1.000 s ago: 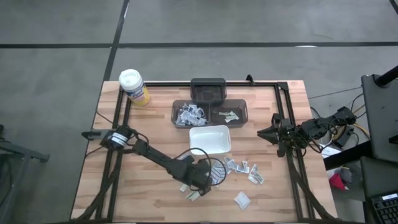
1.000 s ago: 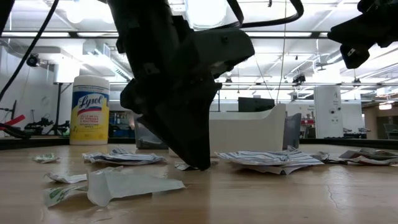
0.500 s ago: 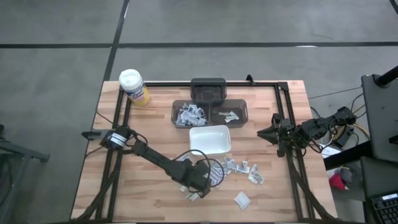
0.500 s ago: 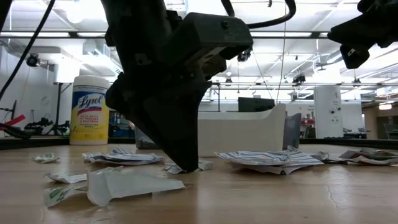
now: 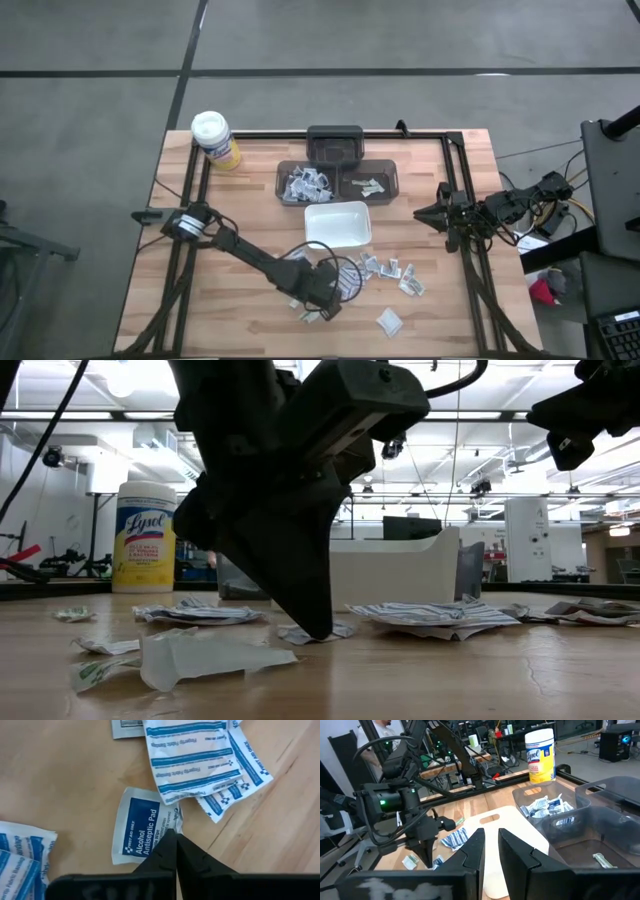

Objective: Pick & Place First Aid Supplies
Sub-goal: Put the alcohol pad into the bottom left black bin

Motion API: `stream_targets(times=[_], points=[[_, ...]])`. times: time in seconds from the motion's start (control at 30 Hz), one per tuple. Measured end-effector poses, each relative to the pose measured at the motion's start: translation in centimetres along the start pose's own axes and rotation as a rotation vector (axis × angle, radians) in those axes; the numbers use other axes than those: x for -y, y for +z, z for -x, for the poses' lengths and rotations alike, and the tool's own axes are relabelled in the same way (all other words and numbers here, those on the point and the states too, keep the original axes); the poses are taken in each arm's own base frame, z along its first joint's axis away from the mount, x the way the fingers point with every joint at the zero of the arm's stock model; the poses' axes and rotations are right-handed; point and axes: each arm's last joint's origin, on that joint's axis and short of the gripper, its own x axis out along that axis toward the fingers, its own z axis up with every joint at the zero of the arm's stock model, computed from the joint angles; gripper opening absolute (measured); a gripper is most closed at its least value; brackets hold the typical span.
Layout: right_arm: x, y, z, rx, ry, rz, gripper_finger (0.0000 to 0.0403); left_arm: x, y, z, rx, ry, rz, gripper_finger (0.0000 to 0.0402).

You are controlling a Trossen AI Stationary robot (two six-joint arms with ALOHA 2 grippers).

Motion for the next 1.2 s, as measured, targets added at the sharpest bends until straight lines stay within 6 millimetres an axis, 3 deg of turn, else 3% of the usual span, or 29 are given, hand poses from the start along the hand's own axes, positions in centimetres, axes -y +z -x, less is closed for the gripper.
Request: stream_targets(times=[0.4, 0.87, 1.2], points=[[0.0, 0.0, 0.0, 0.001, 0.0, -0.003, 0.0052, 0.0, -0.3, 0.2, -0.021, 0.016, 0.005, 0.0003], [0.0, 0.0, 0.0, 0.0, 0.001, -0.003, 0.0052, 0.3, 0.0, 0.9, -0.025, -0.002, 0.038, 0.0082], [0.0, 0.0, 0.0, 0.0, 0.0, -0.001, 0.0052, 0.5, 0.4, 1.5, 0.011, -0.032, 0.05, 0.0088]])
